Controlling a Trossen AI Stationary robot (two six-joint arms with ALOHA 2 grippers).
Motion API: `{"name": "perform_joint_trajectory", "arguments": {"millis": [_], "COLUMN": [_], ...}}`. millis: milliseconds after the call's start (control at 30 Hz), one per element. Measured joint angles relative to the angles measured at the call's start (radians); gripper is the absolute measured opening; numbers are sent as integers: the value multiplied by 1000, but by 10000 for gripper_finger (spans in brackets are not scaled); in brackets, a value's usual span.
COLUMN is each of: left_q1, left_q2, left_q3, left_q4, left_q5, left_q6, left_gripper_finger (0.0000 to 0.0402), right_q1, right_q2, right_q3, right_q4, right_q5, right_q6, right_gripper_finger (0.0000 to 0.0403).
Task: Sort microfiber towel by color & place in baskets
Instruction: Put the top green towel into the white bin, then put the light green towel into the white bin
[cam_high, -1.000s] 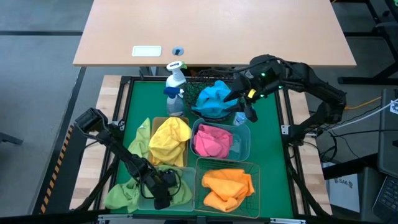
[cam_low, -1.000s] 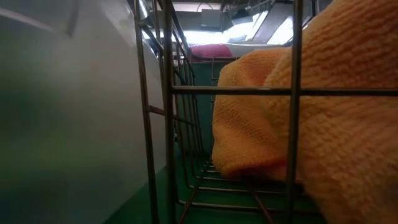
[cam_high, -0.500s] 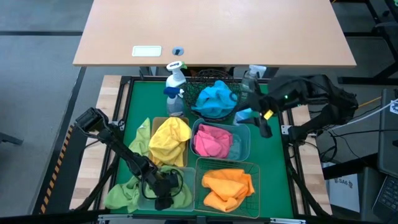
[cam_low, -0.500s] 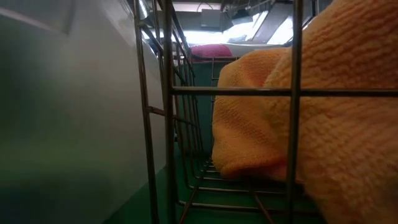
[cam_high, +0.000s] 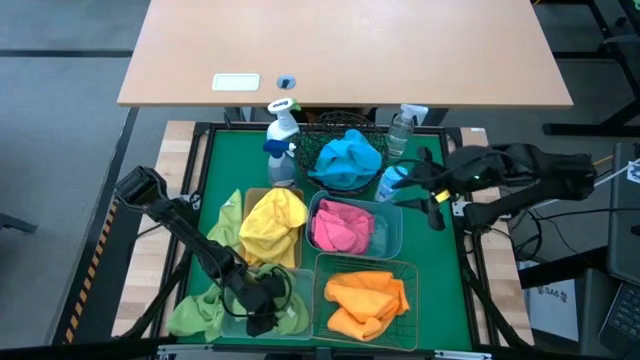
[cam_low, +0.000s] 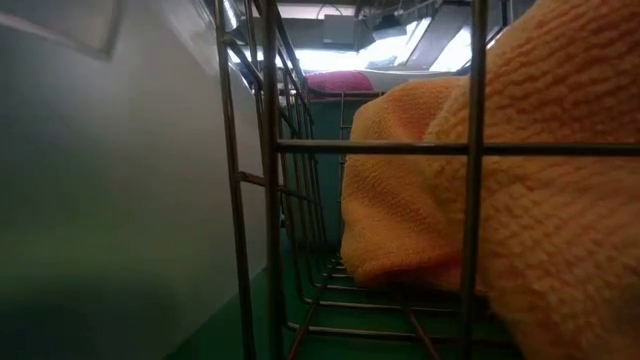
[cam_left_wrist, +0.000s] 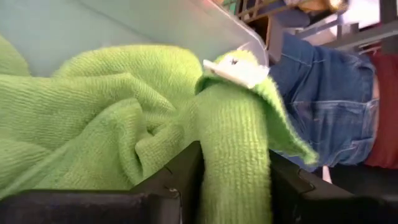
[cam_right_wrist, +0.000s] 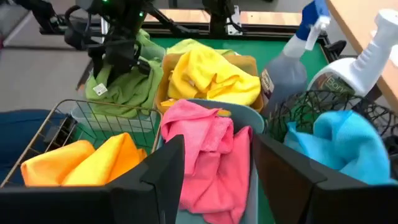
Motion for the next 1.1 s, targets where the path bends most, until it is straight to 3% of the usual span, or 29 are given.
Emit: {"name": "perform_joint_trajectory", "arguments": {"millis": [300, 500, 867, 967, 1100], "left_q1": [0, 1, 24, 18, -9], "left_q2": [-68, -120, -244, -251, -251], "left_q3": [0, 0, 0, 0, 0], "left_q4": [-56, -55, -55, -54, -59], "left_q5": [14, 6, -49, -13, 65], "left_q6": [-1, 0, 50, 30, -67], "left_gripper_finger": [125, 125, 125, 125, 125], "right_q1": [0, 0, 0, 0, 0], "right_q2": [-374, -587, -979, -1071, -1073], "right_q3": [-500, -754, -1021, -1068, -1102], "right_q4": [311, 472, 586, 590, 577], "right_q5": [0, 0, 26, 26, 26], "right_q6": [86, 88, 79, 79, 79], "right_gripper_finger": [189, 189, 189, 189, 189]}}
